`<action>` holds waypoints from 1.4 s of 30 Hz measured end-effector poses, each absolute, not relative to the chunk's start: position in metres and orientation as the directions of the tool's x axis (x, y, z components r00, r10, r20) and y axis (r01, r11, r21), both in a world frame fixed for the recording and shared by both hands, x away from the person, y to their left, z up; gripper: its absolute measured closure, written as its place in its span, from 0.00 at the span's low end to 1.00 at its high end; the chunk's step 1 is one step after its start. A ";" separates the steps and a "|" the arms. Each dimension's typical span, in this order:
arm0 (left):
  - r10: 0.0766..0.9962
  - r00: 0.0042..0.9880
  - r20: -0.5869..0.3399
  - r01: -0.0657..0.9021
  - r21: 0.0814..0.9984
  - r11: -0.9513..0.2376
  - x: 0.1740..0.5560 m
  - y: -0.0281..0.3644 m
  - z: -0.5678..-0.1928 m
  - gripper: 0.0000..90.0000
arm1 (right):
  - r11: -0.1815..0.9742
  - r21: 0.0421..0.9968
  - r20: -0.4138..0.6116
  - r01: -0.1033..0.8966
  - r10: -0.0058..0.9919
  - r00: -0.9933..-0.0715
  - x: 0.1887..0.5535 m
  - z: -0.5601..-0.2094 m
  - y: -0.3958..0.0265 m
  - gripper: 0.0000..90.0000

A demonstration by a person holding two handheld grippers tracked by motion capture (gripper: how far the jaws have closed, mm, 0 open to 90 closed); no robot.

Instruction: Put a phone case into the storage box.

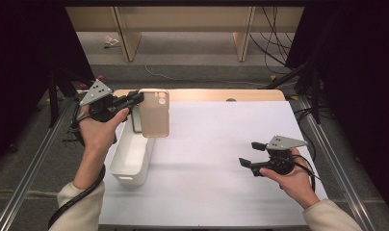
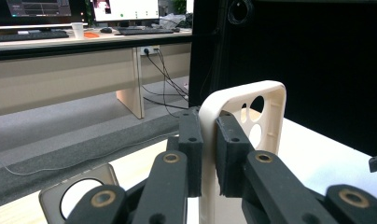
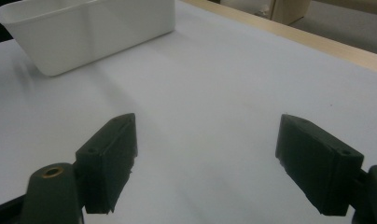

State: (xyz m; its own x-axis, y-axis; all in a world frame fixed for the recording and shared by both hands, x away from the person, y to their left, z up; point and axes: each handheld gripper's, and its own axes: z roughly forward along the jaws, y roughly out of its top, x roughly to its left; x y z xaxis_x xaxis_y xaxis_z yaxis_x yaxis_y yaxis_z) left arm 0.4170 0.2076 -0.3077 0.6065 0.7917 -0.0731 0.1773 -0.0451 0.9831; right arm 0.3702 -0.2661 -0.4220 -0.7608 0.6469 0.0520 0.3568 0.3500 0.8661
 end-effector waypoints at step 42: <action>0.827 0.559 -0.056 0.177 0.983 -0.053 0.433 0.250 -0.311 0.91 | 0.337 0.864 0.074 0.375 0.651 -0.755 0.372 -0.425 -0.268 0.24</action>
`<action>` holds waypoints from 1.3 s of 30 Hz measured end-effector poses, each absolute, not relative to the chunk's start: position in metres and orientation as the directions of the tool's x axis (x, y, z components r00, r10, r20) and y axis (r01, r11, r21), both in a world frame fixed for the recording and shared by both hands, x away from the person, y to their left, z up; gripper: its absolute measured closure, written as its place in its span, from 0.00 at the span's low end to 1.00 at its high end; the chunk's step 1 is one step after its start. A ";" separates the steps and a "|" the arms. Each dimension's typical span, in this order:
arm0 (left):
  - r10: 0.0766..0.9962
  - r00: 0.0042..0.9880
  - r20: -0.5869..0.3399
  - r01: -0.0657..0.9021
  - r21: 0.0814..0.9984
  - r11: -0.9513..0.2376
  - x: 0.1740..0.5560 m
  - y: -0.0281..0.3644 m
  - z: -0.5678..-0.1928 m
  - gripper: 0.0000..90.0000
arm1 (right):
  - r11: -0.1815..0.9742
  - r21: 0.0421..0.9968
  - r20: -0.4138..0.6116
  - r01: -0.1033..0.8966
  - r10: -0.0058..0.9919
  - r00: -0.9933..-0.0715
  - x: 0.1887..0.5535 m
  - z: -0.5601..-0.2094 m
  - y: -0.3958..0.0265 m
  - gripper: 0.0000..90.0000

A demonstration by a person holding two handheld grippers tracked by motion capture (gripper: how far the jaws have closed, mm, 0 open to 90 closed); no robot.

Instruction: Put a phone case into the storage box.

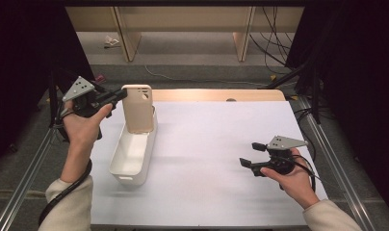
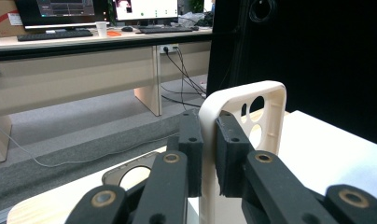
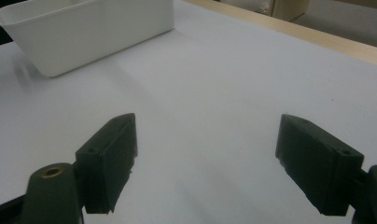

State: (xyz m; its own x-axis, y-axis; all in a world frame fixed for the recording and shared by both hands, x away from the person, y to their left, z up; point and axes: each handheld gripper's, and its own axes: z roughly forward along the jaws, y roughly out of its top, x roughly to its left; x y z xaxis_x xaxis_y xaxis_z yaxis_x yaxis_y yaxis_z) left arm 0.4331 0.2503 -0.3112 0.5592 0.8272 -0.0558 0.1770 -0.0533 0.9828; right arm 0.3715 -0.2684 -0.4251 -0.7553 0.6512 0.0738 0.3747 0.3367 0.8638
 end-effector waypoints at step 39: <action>0.833 0.551 -0.046 0.192 0.979 -0.073 0.478 0.269 -0.322 0.91 | 0.332 0.866 0.080 0.374 0.645 -0.760 0.369 -0.425 -0.269 0.24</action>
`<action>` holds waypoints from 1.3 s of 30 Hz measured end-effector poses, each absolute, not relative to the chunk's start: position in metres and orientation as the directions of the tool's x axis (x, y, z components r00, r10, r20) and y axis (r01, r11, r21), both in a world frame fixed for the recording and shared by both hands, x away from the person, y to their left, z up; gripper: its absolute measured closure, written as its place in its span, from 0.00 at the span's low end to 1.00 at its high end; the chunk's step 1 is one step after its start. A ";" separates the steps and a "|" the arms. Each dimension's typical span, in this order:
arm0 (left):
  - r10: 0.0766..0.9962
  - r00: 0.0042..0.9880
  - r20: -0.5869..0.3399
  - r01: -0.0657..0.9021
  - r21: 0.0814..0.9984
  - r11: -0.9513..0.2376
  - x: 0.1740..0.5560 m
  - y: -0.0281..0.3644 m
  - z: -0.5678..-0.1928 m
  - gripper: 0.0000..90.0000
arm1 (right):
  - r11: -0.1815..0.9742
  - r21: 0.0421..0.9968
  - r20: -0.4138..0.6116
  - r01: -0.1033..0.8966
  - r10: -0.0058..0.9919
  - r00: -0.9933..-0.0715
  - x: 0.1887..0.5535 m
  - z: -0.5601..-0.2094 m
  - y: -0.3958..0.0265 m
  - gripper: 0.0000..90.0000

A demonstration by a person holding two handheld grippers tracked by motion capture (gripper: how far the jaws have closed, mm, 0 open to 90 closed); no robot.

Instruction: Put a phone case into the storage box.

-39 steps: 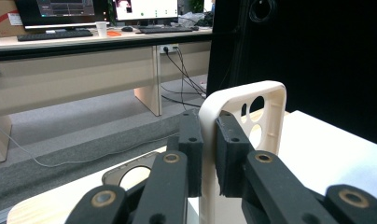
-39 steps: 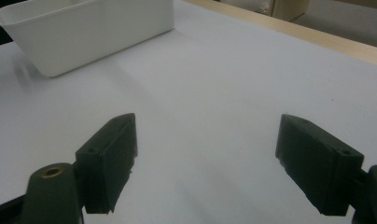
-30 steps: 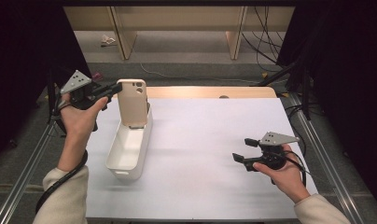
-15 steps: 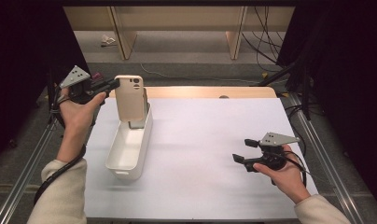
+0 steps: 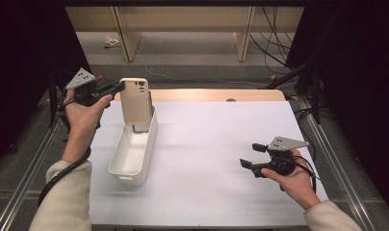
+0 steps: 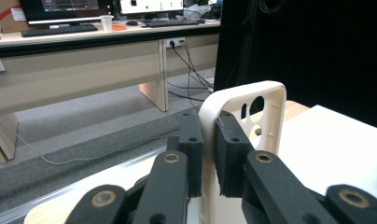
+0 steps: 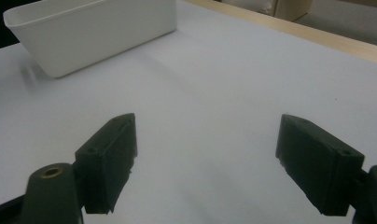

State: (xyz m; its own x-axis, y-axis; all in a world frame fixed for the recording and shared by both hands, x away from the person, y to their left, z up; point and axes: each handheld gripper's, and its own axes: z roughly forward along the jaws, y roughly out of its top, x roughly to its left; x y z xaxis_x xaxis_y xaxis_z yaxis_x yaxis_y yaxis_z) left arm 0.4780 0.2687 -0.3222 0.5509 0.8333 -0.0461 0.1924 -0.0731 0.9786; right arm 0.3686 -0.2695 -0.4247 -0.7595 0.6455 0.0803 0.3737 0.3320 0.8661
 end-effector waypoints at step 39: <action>0.838 0.542 -0.065 0.231 0.970 -0.074 0.494 0.271 -0.344 0.91 | 0.333 0.868 0.075 0.370 0.648 -0.758 0.368 -0.424 -0.269 0.24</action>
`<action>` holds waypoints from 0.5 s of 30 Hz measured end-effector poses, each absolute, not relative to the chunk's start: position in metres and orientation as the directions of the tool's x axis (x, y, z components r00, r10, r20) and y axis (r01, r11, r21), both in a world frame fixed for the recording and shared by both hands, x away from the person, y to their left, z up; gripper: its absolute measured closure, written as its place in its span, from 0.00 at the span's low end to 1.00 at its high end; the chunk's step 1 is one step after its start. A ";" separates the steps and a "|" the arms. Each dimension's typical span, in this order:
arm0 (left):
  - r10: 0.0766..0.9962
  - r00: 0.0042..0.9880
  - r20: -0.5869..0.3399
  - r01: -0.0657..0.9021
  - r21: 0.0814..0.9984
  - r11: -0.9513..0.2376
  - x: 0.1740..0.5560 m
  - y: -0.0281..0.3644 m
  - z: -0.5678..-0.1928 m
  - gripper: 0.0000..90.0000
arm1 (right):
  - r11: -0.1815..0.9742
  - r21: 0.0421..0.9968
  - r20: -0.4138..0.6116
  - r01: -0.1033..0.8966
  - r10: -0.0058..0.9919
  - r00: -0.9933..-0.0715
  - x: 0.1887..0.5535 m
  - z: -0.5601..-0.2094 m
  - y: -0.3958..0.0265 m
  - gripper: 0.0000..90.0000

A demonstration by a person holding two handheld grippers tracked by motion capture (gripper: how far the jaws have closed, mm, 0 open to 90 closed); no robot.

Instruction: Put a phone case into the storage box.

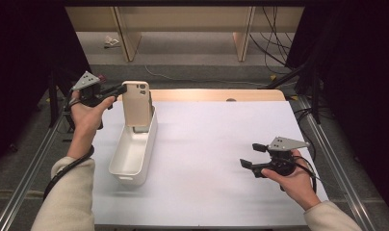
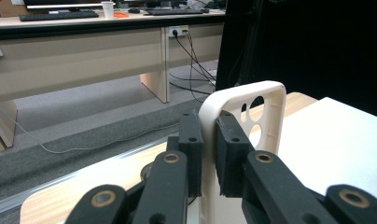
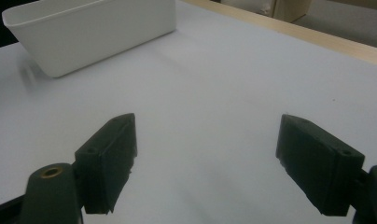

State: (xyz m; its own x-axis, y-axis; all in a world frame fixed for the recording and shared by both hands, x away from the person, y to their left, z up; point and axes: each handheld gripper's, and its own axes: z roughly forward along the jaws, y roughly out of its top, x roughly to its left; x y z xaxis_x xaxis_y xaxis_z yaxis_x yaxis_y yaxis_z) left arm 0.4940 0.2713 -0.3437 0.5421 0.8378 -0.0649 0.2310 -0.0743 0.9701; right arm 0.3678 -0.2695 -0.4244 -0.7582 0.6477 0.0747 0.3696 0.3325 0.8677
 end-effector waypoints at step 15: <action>0.837 0.542 -0.074 0.243 0.967 -0.072 0.498 0.273 -0.350 0.91 | 0.333 0.866 0.077 0.372 0.647 -0.759 0.368 -0.425 -0.269 0.23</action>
State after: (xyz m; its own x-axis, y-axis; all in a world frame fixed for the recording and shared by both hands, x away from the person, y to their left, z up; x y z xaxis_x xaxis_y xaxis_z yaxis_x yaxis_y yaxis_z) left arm 0.4978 0.2734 -0.3497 0.5424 0.8368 -0.0739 0.2428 -0.0720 0.9674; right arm 0.3676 -0.2691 -0.4246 -0.7589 0.6466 0.0774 0.3721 0.3329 0.8664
